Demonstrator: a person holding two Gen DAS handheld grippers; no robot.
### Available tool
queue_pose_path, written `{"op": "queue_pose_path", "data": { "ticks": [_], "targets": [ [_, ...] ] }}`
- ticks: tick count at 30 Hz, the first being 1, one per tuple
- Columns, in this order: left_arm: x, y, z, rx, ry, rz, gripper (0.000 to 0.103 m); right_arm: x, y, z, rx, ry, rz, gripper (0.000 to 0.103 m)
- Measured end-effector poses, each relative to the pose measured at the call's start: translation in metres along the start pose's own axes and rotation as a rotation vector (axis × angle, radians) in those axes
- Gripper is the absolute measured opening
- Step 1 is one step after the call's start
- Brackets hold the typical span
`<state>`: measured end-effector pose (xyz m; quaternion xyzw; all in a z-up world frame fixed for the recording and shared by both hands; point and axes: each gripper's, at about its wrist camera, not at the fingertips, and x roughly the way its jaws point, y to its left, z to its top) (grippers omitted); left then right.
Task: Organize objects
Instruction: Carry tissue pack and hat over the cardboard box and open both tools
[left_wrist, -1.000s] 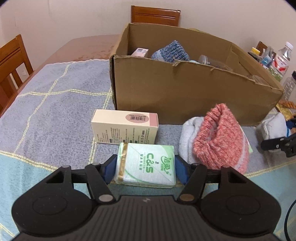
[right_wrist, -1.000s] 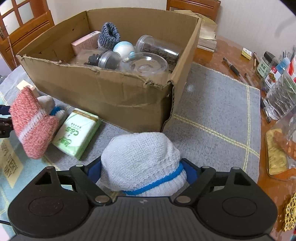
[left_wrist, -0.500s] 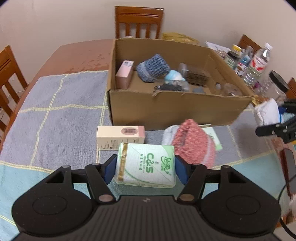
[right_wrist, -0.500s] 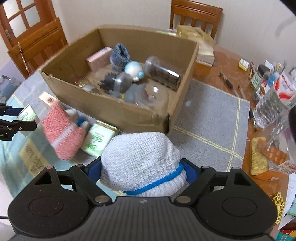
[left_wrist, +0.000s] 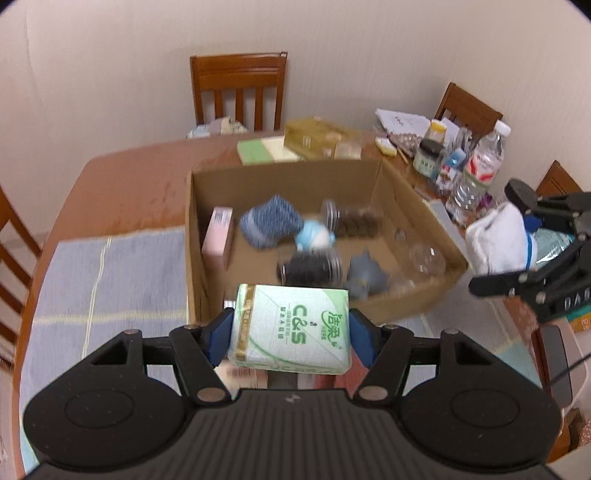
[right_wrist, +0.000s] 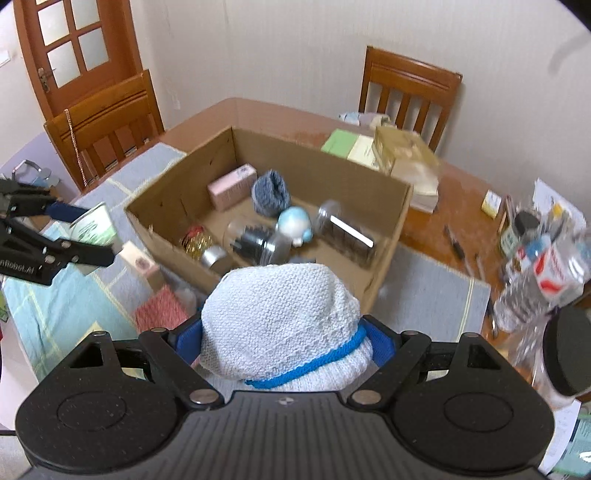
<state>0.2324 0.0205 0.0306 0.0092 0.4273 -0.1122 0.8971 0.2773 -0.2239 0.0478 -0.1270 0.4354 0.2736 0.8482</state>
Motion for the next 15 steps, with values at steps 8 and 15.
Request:
{"op": "queue_pose_path", "data": {
  "ticks": [8, 15],
  "targets": [
    [0.037, 0.010, 0.041, 0.037, -0.008, -0.012, 0.064, 0.018, -0.004, 0.031, 0.006, -0.016, -0.023, 0.089],
    [0.064, 0.018, 0.060, 0.049, -0.027, 0.056, 0.101, 0.037, -0.015, 0.058, 0.019, -0.019, -0.053, 0.090]
  ]
}}
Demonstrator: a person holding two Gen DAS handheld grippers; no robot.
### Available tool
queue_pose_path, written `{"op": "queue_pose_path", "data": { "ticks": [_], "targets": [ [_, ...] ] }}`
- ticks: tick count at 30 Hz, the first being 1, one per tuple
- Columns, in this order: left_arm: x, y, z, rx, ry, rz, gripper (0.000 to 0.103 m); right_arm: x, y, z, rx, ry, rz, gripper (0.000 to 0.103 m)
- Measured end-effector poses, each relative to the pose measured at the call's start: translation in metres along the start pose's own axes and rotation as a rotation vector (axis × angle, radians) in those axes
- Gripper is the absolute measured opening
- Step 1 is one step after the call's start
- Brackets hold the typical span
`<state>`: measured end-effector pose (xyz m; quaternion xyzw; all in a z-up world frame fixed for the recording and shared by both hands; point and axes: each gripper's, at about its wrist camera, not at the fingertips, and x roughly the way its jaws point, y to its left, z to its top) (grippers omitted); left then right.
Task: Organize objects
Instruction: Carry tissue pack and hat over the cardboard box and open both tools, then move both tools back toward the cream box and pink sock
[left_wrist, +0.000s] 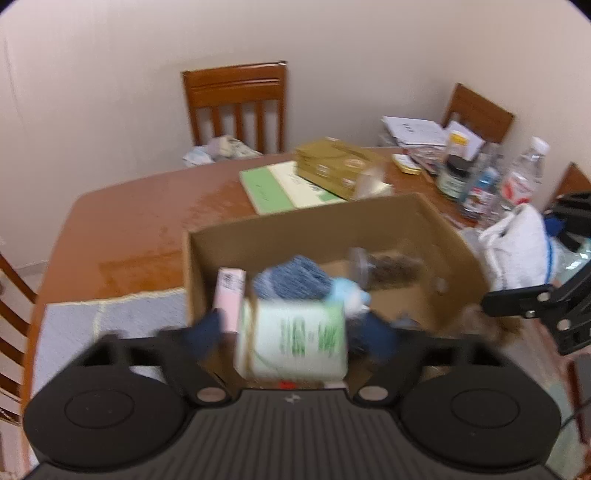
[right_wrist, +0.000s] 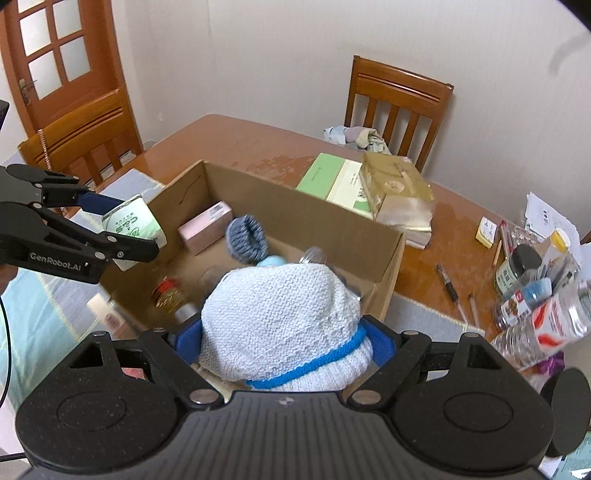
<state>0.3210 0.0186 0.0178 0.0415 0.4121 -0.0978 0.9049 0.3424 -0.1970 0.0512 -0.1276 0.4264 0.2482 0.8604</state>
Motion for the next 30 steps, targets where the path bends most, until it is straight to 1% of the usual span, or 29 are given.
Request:
{"op": "queue_pose_path", "data": {
  "ticks": [1, 2, 3, 4, 5, 9, 13, 16, 19, 23, 25, 27, 30],
  "targets": [
    [0.002, 0.000, 0.001, -0.003, -0.012, 0.027, 0.101, 0.003, -0.001, 0.003, 0.001, -0.004, -0.004, 0.091],
    [0.003, 0.000, 0.001, 0.000, -0.024, 0.034, 0.101, 0.006, -0.003, 0.006, 0.000, -0.010, -0.008, 0.094],
    [0.004, 0.001, 0.000, 0.006, -0.023, 0.027, 0.101, 0.008, -0.003, 0.008, -0.002, -0.020, -0.018, 0.096],
    [0.005, 0.002, 0.001, 0.006, -0.018, 0.023, 0.101, 0.010, -0.004, 0.010, -0.003, -0.032, -0.032, 0.101],
    [0.006, 0.003, 0.000, 0.002, -0.013, 0.023, 0.101, 0.010, -0.005, 0.012, -0.003, -0.042, -0.042, 0.103],
    [0.006, 0.006, -0.004, -0.005, 0.001, 0.021, 0.101, 0.015, -0.007, 0.016, -0.002, -0.036, -0.048, 0.103],
    [0.000, 0.008, -0.007, -0.025, 0.000, 0.038, 0.101, 0.014, -0.004, 0.013, -0.006, -0.026, -0.052, 0.103],
    [-0.007, 0.009, -0.013, -0.038, 0.014, 0.044, 0.101, 0.009, 0.002, 0.008, 0.001, -0.016, -0.037, 0.103],
    [-0.012, 0.009, -0.023, -0.044, 0.021, 0.040, 0.102, 0.003, 0.010, 0.000, 0.001, -0.010, -0.036, 0.103],
    [-0.022, 0.006, -0.042, -0.036, 0.002, 0.045, 0.102, -0.005, 0.022, -0.020, -0.001, -0.031, -0.042, 0.103],
    [-0.027, 0.004, -0.051, -0.044, 0.019, 0.055, 0.101, -0.008, 0.028, -0.031, 0.018, -0.036, -0.062, 0.103],
    [-0.033, 0.002, -0.060, -0.043, 0.023, 0.036, 0.102, -0.011, 0.033, -0.041, 0.044, -0.031, -0.051, 0.103],
    [-0.041, 0.000, -0.075, -0.048, 0.024, 0.044, 0.102, -0.015, 0.043, -0.058, 0.082, -0.033, -0.056, 0.103]
  ]
}}
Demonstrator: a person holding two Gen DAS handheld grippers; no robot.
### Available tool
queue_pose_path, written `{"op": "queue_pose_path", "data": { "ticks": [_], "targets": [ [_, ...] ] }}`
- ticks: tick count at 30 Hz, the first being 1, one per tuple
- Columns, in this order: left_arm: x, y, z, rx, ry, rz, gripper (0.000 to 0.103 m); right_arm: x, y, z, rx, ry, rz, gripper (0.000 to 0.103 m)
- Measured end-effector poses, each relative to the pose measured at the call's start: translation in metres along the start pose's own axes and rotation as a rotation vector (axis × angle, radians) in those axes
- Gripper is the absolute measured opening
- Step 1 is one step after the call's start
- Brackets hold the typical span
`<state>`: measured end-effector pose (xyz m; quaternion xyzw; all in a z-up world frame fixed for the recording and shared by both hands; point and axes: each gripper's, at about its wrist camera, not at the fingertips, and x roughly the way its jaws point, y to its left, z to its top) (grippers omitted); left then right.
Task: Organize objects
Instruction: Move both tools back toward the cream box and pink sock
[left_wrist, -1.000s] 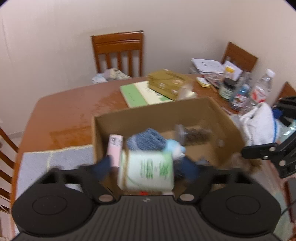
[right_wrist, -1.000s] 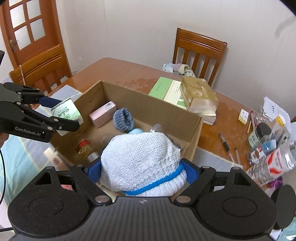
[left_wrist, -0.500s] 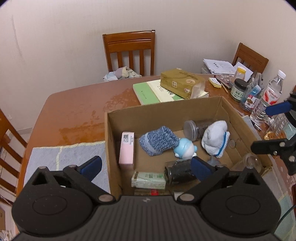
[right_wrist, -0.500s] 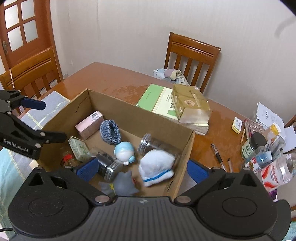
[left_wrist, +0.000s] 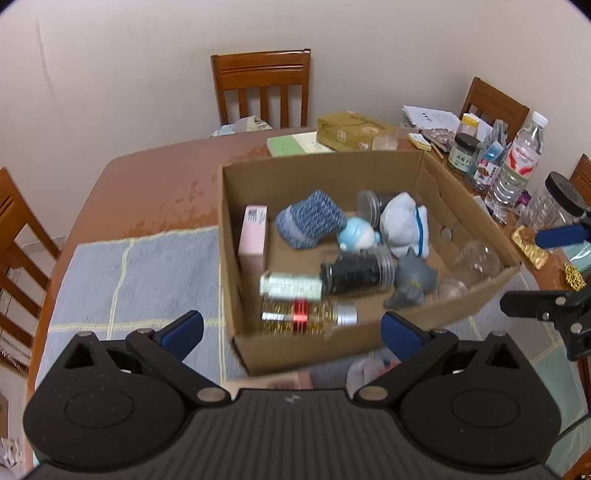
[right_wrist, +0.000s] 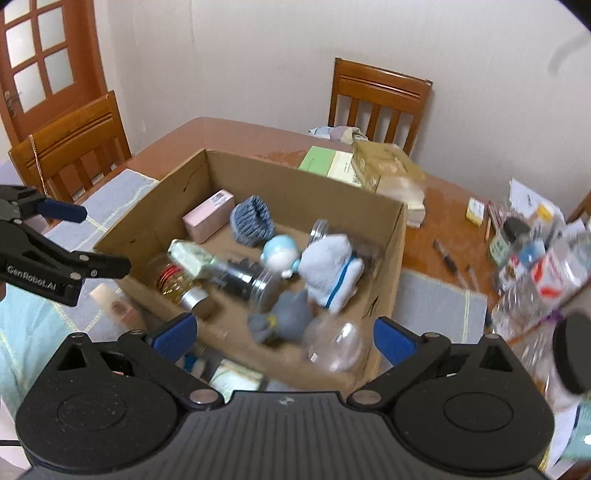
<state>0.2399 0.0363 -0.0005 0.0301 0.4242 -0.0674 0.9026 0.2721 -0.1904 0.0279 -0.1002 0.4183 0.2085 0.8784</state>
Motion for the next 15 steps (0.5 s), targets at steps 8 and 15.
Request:
{"op": "queue_pose_path", "data": {
  "ticks": [8, 15],
  "targets": [
    [0.000, 0.003, -0.034, -0.002, 0.015, 0.026, 0.102, 0.006, 0.027, -0.043, 0.045, 0.046, -0.031, 0.103],
    [0.003, 0.015, -0.060, -0.027, 0.030, 0.103, 0.102, 0.021, 0.050, -0.063, 0.070, 0.050, 0.016, 0.103]
  ]
}}
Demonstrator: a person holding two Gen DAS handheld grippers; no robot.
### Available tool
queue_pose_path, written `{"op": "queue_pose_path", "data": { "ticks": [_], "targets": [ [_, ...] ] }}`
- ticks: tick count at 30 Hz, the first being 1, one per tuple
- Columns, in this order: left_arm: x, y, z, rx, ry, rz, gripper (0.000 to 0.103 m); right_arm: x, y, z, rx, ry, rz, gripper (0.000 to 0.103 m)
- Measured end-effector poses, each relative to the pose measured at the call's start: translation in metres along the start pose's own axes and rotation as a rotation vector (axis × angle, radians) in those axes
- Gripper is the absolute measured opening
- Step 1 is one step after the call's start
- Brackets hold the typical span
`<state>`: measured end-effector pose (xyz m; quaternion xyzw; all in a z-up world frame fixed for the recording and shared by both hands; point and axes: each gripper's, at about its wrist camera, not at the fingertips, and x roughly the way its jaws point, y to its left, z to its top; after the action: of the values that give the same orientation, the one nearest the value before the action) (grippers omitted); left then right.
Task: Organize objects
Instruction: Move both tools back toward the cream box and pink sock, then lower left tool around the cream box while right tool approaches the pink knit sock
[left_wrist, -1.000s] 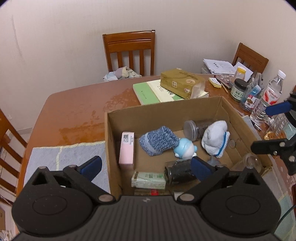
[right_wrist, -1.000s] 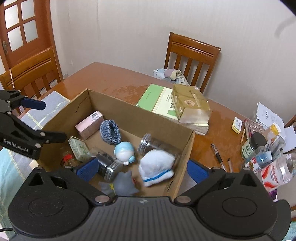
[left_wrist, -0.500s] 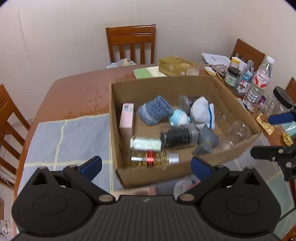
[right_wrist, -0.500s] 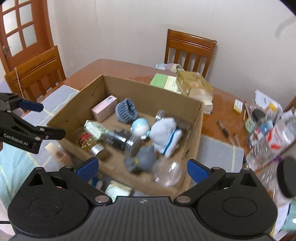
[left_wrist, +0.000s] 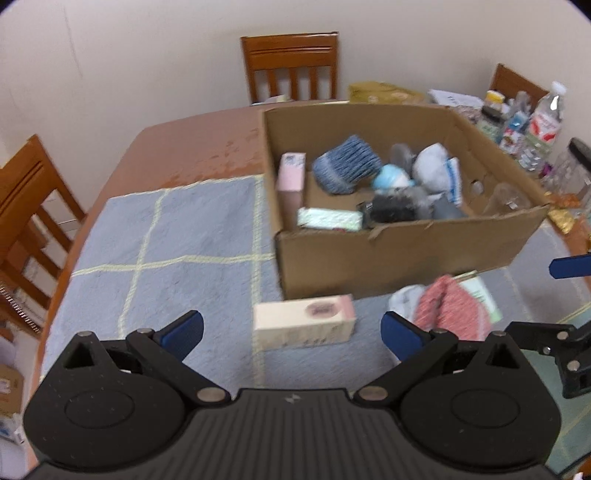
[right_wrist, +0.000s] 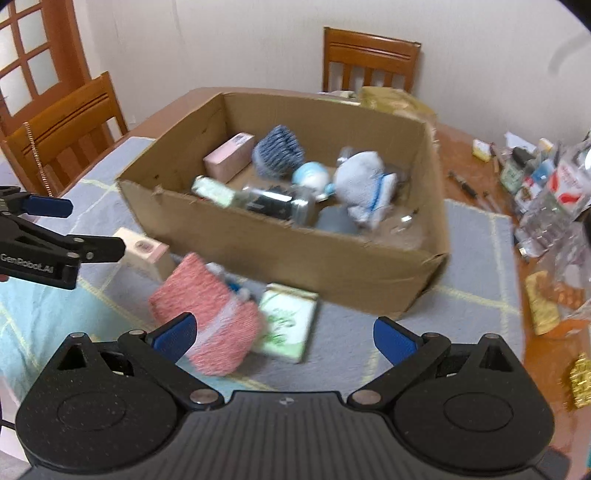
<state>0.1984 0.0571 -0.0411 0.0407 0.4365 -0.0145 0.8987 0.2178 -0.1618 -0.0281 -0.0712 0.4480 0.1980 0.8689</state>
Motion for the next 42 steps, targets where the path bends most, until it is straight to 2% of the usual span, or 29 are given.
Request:
{"op": "queue_pose_path", "data": {
  "ticks": [3, 10, 18, 23, 35, 42],
  "targets": [
    [0.001, 0.009, -0.008, -0.030, 0.009, 0.028, 0.102, 0.007, 0.012, -0.002, -0.013, -0.010, 0.026, 0.103],
    [0.005, 0.033, -0.022, -0.093, 0.031, 0.034, 0.102, 0.023, 0.044, 0.003, -0.121, -0.021, 0.080, 0.103],
    [0.008, 0.054, -0.032, -0.154, 0.040, 0.038, 0.102, 0.047, 0.065, 0.020, -0.182, -0.019, 0.095, 0.103],
    [0.010, 0.059, -0.035, -0.173, 0.046, 0.035, 0.102, 0.055, 0.072, 0.020, -0.205, 0.014, 0.108, 0.103],
    [0.009, 0.052, -0.040, -0.166, 0.053, 0.009, 0.102, 0.028, 0.084, -0.014, -0.296, 0.061, 0.097, 0.103],
    [0.004, 0.043, -0.043, -0.143, 0.047, -0.008, 0.102, 0.005, 0.089, -0.026, -0.288, 0.061, 0.135, 0.103]
  ]
}}
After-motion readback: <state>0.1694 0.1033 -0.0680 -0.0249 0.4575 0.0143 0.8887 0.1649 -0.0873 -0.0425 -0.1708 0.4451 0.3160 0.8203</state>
